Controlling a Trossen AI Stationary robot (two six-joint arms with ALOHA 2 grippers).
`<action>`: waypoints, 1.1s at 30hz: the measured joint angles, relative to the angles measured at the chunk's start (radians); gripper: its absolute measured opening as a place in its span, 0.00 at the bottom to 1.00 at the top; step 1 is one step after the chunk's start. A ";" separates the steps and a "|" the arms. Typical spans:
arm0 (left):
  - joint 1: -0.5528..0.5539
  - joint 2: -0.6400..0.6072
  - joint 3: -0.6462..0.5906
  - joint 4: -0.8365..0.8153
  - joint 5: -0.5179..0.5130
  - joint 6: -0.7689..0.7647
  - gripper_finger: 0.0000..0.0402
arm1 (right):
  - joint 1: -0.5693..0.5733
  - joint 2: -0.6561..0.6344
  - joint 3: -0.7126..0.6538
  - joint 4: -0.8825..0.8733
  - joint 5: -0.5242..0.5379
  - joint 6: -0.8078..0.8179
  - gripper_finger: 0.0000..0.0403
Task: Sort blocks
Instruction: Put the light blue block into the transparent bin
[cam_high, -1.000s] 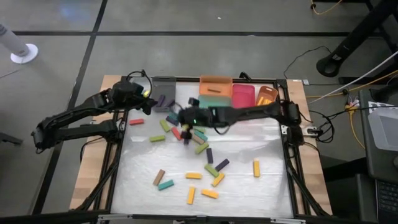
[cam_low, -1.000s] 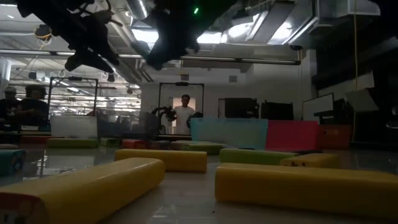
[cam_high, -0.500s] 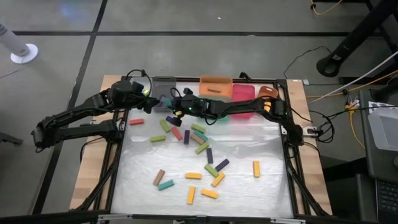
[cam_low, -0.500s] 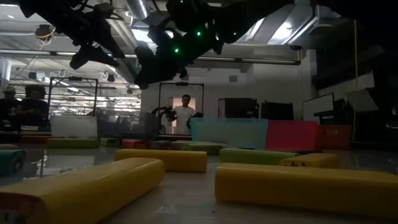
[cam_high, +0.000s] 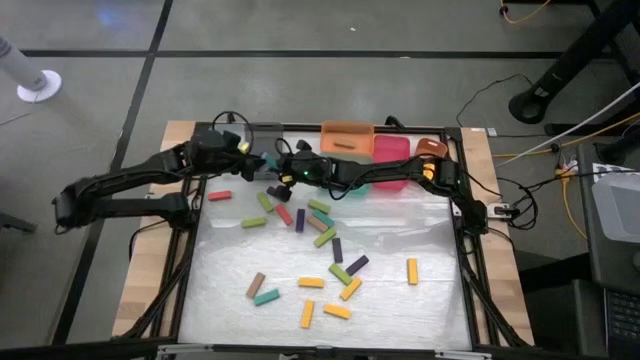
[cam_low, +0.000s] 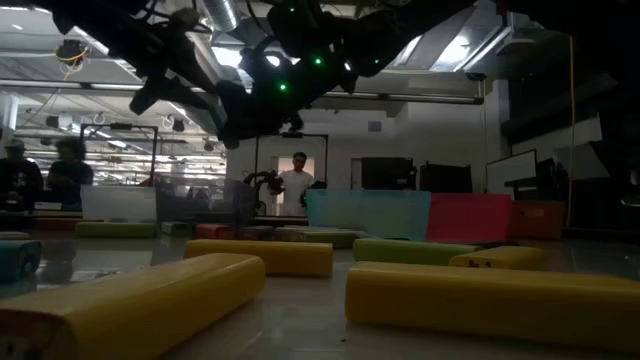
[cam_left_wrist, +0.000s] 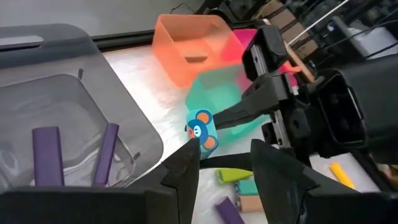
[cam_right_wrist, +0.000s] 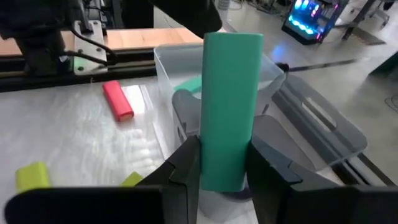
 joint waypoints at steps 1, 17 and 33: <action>-0.003 0.010 0.000 0.007 -0.012 0.000 0.33 | 0.000 0.000 0.000 -0.004 0.001 0.010 0.25; -0.007 0.032 -0.003 0.013 -0.077 0.045 0.33 | 0.003 -0.001 0.006 -0.081 0.070 0.060 0.25; -0.007 0.118 -0.002 0.026 -0.074 0.037 0.33 | 0.023 -0.001 0.004 0.005 -0.004 0.071 0.25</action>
